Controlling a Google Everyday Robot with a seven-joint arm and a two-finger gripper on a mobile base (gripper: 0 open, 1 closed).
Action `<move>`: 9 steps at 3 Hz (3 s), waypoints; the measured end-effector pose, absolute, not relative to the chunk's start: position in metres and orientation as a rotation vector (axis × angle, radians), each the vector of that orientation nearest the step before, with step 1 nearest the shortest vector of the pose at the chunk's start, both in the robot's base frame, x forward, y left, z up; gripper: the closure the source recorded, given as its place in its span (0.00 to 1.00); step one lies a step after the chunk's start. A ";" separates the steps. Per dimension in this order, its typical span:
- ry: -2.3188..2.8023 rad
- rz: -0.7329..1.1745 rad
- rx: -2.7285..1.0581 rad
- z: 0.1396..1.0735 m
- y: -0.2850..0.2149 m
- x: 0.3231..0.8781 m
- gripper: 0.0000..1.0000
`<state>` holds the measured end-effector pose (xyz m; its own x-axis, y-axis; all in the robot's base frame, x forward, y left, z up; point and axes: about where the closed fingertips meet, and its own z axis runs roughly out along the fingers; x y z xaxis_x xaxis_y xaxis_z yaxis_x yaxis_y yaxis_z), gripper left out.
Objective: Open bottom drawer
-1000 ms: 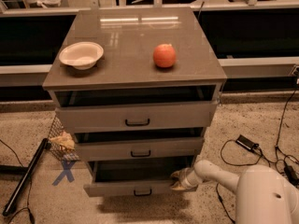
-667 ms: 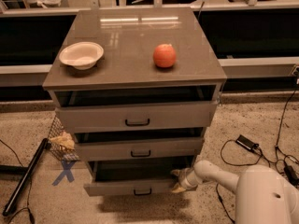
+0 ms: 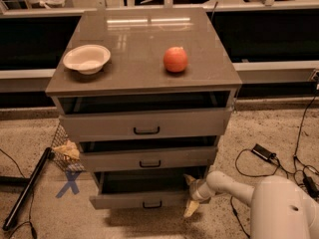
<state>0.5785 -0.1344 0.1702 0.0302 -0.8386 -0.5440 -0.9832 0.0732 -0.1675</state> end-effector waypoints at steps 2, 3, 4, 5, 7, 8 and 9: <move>1.852 0.380 -1.924 0.179 -0.142 0.553 0.02; 1.846 0.423 -1.982 0.184 -0.145 0.532 0.25; 1.841 0.470 -2.020 0.188 -0.148 0.513 0.48; 1.824 0.497 -2.030 0.195 -0.153 0.504 0.72; 1.779 0.514 -1.947 0.206 -0.163 0.500 0.84; 1.743 0.518 -1.915 0.209 -0.166 0.497 0.61; 1.743 0.518 -1.915 0.209 -0.166 0.497 0.38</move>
Offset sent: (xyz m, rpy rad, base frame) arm -0.0332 -0.0167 0.0169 -0.1018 0.0624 0.0940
